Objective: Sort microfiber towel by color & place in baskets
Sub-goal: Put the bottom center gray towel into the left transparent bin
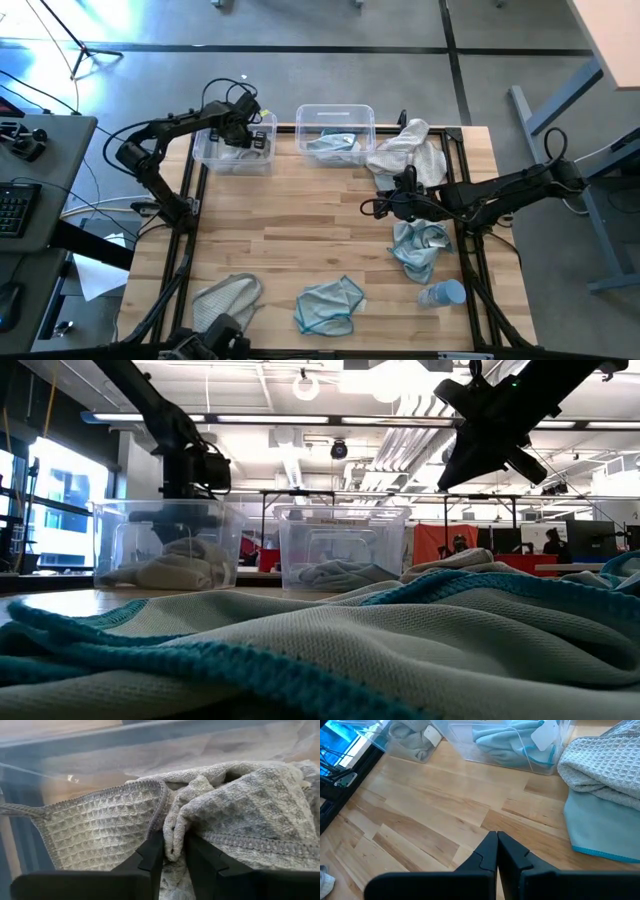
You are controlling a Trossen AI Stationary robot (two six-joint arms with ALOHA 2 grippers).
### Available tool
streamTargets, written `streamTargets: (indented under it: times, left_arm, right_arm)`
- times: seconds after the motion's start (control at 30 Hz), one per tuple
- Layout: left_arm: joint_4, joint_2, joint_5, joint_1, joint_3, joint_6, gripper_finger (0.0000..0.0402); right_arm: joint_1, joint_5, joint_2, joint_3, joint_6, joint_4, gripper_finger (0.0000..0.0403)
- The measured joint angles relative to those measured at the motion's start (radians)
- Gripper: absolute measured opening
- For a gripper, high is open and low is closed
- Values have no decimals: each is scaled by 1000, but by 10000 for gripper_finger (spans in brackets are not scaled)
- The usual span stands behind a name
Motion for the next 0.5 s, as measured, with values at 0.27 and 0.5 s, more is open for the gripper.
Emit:
streamTargets:
  times: [0.27, 0.5]
  left_arm:
    - [-18, -70, 19, -11, 0, 16, 96]
    - [-67, -251, 11, -49, 0, 25, 99]
  right_arm:
    - [0, 0, 0, 0, -6, 0, 0]
    - [0, 0, 0, 0, -9, -15, 0]
